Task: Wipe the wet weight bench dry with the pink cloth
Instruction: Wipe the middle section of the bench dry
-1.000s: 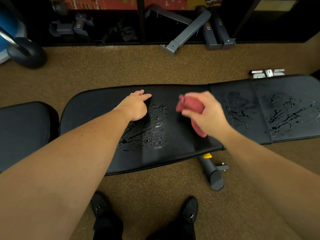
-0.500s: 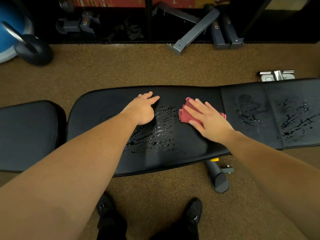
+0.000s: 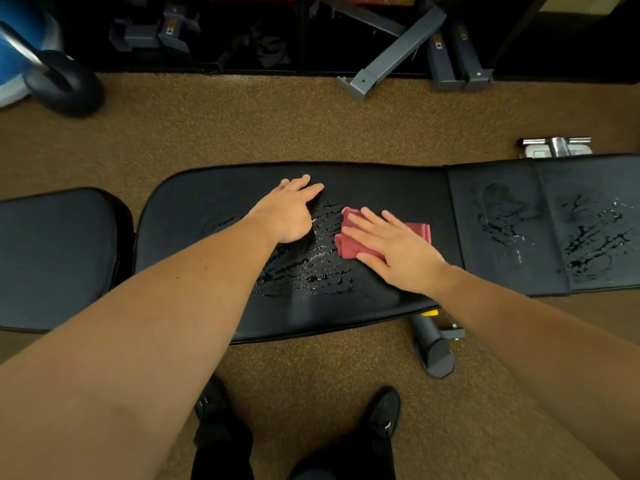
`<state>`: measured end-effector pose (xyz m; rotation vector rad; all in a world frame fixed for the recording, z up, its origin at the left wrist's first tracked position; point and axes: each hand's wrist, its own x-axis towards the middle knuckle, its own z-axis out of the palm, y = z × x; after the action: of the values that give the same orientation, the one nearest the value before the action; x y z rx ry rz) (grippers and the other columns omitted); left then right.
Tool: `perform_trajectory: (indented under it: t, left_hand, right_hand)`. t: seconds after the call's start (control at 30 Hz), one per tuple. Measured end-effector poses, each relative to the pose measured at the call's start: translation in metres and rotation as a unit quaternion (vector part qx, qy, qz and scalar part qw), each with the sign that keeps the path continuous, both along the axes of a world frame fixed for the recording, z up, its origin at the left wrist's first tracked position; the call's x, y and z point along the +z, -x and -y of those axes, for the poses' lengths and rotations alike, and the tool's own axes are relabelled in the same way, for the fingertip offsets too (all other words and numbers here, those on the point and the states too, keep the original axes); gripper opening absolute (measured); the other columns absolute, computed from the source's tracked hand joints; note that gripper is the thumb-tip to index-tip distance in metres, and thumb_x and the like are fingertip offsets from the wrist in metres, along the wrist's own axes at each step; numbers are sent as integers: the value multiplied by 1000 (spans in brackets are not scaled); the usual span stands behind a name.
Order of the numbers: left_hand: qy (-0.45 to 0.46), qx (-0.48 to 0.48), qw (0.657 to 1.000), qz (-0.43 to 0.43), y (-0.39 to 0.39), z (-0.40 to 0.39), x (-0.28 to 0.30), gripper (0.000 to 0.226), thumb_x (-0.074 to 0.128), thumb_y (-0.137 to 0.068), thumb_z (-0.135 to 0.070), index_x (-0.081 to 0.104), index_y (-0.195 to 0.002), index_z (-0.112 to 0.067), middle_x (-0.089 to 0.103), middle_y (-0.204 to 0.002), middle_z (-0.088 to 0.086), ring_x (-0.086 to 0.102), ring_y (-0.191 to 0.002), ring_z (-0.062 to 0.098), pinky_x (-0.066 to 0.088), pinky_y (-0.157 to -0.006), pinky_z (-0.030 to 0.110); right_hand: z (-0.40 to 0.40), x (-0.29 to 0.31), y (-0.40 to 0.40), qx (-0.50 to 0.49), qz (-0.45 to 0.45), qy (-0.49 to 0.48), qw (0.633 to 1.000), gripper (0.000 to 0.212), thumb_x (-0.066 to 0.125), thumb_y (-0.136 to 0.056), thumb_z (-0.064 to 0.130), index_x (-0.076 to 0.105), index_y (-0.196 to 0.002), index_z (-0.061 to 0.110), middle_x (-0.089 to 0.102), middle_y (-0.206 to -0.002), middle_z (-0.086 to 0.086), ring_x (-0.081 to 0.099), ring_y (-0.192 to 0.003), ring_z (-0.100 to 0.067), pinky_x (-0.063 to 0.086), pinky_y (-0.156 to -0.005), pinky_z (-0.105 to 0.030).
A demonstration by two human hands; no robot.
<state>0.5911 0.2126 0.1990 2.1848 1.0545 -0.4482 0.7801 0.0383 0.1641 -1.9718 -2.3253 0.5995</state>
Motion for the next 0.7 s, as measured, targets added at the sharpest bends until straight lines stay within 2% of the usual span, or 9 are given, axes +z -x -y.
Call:
perform_trajectory:
  t: [0.2,0.33,0.47,0.53,0.57,0.63,0.7]
  left_hand:
    - [-2,0,1000,-3,-1,3,-1,72,34,-98,-6,12,-160,-36,-1,-168,-10,-5,-155,23,8,-125,41]
    - [-3,9,1000,-8,-3,7,0,73,34,-97,-6,11,-160,-36,-3,-168,-10,-7,-155,21,7,-125,43]
    - [3,19,1000,-5,-4,6,0,73,34,-97,-5,13,-160,-37,-2,-168,-12,-5,-155,20,6,-125,37]
    - [2,25,1000,-2,-4,5,-1,74,33,-96,-4,14,-159,-37,0,-168,-13,-4,-155,20,5,-124,36]
    - [-1,29,1000,0,-5,5,-2,74,33,-96,-3,15,-159,-38,1,-168,-13,-4,-155,19,6,-124,35]
    - [-7,32,999,4,-5,4,-4,75,34,-95,-3,16,-159,-39,2,-167,-15,-3,-155,18,8,-123,35]
    - [-7,32,999,4,-4,3,-6,76,34,-94,-3,16,-158,-40,2,-167,-15,-3,-155,18,8,-123,35]
  right_hand:
    - [35,-4,16,45,-28,13,999,54,35,-106,42,28,-158,29,16,-167,7,0,-156,-11,1,-127,-36]
    - [54,-6,22,89,-36,21,995,53,36,-105,35,31,-157,27,18,-166,7,3,-155,-9,-4,-126,-31]
    - [63,7,21,87,-165,73,980,48,42,-104,39,49,-148,23,42,-157,7,24,-150,-3,13,-126,-26]
    - [65,20,17,57,-186,61,979,49,39,-104,46,54,-144,22,58,-144,4,46,-136,-2,26,-116,-14]
    - [63,27,14,28,-187,18,982,46,42,-104,45,57,-140,20,65,-134,2,56,-123,-3,33,-109,-10]
    - [48,42,0,-67,-202,-98,972,41,51,-101,36,63,-133,13,69,-123,3,62,-109,-6,38,-102,-8]
    - [20,57,-25,-187,-221,-157,944,41,56,-98,35,64,-132,13,65,-125,7,60,-110,-3,42,-102,-13]
